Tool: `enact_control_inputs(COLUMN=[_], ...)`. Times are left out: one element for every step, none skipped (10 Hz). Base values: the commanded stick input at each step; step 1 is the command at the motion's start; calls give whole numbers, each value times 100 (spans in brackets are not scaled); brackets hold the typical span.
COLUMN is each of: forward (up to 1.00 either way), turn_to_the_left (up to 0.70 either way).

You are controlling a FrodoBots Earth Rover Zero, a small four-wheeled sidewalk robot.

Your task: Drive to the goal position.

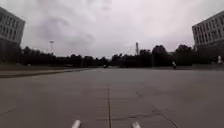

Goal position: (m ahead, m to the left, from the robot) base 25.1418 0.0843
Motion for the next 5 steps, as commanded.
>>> enact_control_inputs(forward=[70,70,70,70,70], turn_to_the_left=[0,0,0,0,0])
